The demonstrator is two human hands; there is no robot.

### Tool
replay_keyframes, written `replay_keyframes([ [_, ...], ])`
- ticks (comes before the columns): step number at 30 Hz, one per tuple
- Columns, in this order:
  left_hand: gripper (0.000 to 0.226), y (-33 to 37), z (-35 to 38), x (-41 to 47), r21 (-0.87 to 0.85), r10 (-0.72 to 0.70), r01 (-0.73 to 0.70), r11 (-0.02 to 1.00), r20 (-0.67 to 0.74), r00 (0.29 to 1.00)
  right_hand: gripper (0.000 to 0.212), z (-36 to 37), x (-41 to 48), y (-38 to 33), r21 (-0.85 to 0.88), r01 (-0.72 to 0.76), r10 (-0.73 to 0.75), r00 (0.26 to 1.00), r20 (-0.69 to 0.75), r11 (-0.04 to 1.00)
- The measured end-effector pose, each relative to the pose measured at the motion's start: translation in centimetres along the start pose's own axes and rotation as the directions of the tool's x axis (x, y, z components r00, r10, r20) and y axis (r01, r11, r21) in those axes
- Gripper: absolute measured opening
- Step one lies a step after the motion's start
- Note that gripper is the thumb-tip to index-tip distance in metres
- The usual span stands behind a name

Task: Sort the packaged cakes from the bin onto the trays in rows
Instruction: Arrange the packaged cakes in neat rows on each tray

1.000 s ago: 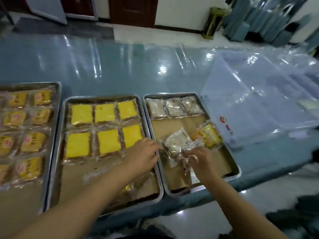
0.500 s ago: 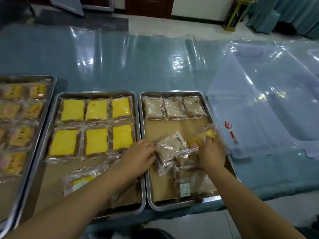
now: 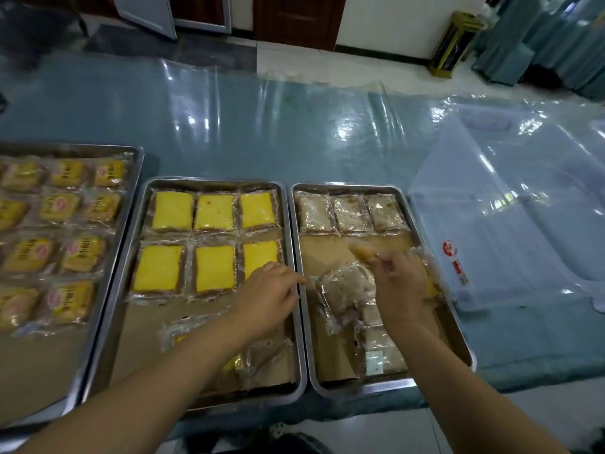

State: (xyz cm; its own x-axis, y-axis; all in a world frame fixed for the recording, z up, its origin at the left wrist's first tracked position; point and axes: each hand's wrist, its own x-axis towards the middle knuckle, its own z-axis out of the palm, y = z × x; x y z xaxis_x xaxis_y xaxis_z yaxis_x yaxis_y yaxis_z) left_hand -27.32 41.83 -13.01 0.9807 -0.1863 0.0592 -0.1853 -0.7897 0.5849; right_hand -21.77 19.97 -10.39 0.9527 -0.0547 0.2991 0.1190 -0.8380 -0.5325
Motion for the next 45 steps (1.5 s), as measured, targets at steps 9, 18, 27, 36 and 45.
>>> replay_keyframes([
  [9, 0.060, -6.7, -6.2, -7.3, -0.217, -0.335, 0.304, 0.928, -0.125, 0.934, 0.025, 7.6, -6.5, -14.4, 0.486, -0.148, 0.012, 0.962, 0.272, 0.861],
  [18, 0.041, -15.3, -10.2, -19.3, -0.731, -0.677, 0.376, 0.570, -0.157, 0.719, 0.018, 15.6, -15.1, -25.6, 0.521, -0.184, -0.136, 0.846, 0.516, 0.833],
  [27, 0.018, -22.4, -13.6, -30.7, -0.521, -0.836, 0.656, 0.546, -0.289, 0.466, 0.053, 20.2, -23.0, -32.1, 0.388, 0.077, -0.387, 0.374, 0.843, 0.918],
  [36, 0.019, -24.0, -13.6, -33.8, -0.112, -0.742, 0.788, 0.605, -0.437, 0.508, 0.053, 23.1, -25.9, -34.6, 0.369, 0.209, -0.406, 0.176, 0.897, 0.906],
  [45, 0.028, -23.1, -13.4, -31.3, 0.148, -0.620, 0.703, 0.696, -0.371, 0.692, 0.050, 21.1, -23.9, -33.1, 0.387, 0.222, -0.440, 0.295, 0.848, 0.895],
])
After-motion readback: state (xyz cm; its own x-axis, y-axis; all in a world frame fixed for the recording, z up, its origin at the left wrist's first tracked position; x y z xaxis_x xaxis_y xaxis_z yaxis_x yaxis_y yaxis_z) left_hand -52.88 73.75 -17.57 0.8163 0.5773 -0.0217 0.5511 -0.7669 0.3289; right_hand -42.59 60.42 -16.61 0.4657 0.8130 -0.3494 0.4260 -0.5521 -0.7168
